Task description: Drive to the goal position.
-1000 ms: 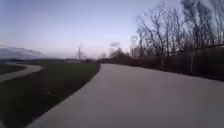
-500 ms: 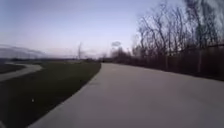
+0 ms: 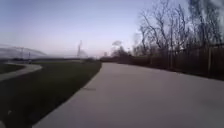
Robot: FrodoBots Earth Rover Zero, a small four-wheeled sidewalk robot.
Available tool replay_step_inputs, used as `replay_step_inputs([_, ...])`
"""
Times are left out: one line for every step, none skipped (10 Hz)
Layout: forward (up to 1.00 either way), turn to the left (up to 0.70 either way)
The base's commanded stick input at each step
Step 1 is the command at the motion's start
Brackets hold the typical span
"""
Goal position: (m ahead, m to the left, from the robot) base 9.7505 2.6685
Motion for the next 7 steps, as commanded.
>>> replay_step_inputs([1.00,0.00])
replay_step_inputs([1.00,0.00])
replay_step_inputs([1.00,0.00])
replay_step_inputs([1.00,0.00])
replay_step_inputs([1.00,0.00])
replay_step_inputs([1.00,0.00])
replay_step_inputs([1.00,0.00])
